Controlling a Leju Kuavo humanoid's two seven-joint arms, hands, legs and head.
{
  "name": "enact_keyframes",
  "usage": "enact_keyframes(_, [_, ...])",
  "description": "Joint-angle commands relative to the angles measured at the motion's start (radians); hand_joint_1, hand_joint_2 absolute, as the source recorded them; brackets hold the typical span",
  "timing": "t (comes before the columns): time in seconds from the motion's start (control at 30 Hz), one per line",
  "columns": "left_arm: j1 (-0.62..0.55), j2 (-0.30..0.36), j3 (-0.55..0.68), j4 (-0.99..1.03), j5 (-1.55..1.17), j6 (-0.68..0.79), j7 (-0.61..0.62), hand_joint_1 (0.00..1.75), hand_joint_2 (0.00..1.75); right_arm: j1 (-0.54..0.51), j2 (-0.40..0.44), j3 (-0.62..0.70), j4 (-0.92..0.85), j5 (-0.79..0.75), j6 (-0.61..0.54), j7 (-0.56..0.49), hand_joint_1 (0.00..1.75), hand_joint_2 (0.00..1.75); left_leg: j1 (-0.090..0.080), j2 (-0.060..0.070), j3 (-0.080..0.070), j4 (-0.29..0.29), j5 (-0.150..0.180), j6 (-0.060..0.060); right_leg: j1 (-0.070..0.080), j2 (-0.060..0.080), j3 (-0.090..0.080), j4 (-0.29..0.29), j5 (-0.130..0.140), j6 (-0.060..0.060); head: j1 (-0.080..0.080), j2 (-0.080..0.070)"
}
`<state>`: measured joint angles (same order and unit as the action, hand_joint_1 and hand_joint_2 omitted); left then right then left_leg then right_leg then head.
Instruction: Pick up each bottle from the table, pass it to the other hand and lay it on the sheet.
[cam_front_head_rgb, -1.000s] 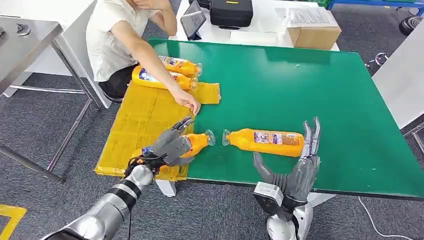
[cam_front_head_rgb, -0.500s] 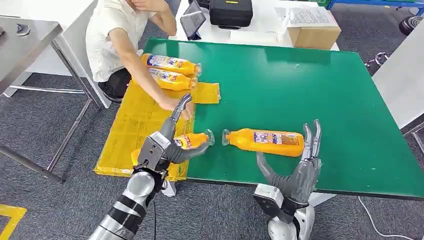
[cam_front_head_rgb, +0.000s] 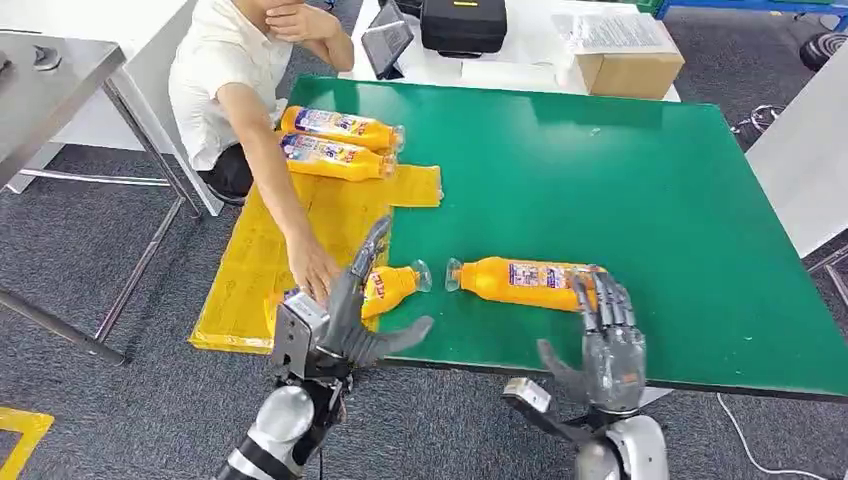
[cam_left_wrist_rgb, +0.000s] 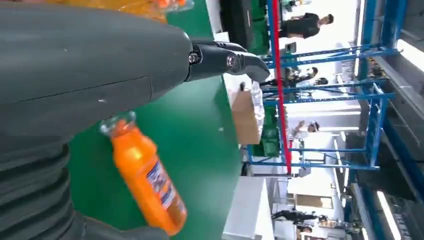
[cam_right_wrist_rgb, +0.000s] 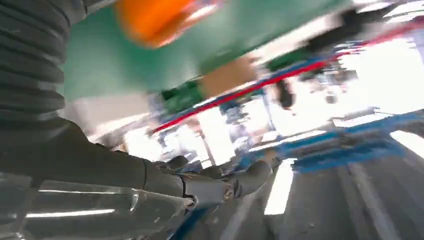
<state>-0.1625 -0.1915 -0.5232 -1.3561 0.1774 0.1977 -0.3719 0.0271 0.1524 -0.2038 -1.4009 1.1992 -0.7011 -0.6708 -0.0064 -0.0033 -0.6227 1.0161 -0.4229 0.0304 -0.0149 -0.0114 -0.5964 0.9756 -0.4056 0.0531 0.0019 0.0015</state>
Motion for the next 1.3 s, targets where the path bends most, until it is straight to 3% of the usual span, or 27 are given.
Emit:
enact_keyframes(0.03, [-0.013, 0.03, -0.108, 0.073, 0.034, 0.029, 0.051, 0.0, 1.75, -0.151, -0.186, -0.137, 0.316, 0.068, 0.003, 0.15, 0.0, 1.75, 0.0, 0.001, 0.007, -0.002, -0.001, -0.002, 0.0, 0.002, 0.007, -0.003, 0.0, -0.002, 0.0, 0.0])
enact_keyframes(0.33, [-0.024, 0.022, -0.138, 0.077, 0.018, 0.042, 0.035, 0.0, 1.75, -0.242, -0.215, -0.043, 0.507, 0.064, 0.003, 0.195, 0.0, 1.75, 0.002, 0.003, 0.007, -0.001, -0.002, -0.002, 0.002, 0.004, 0.006, -0.002, 0.0, -0.002, -0.001, 0.0])
enact_keyframes(0.8, [-0.024, 0.022, -0.138, 0.077, 0.018, 0.042, 0.035, 0.0, 1.75, -0.242, -0.215, -0.043, 0.507, 0.064, 0.003, 0.195, 0.0, 1.75, 0.001, 0.002, 0.005, -0.001, -0.001, -0.002, 0.001, 0.003, 0.004, -0.001, 0.0, -0.002, 0.0, 0.0])
enact_keyframes(1.03, [-0.051, 0.009, -0.166, 0.093, 0.033, 0.028, 0.042, 0.0, 1.75, -0.42, -0.231, 0.148, 0.791, -0.021, 0.003, 0.202, 0.0, 1.75, 0.001, 0.007, 0.004, -0.001, -0.001, -0.002, 0.002, 0.007, 0.002, 0.0, 0.001, -0.001, 0.0, 0.0])
enact_keyframes(1.3, [-0.067, 0.005, -0.193, 0.136, 0.076, -0.01, 0.067, 0.0, 1.75, -0.492, -0.25, 0.286, 0.877, -0.02, 0.028, 0.283, 0.0, 1.75, 0.001, 0.005, 0.005, -0.001, -0.001, -0.001, 0.001, 0.004, 0.003, 0.0, 0.0, -0.001, 0.0, 0.0])
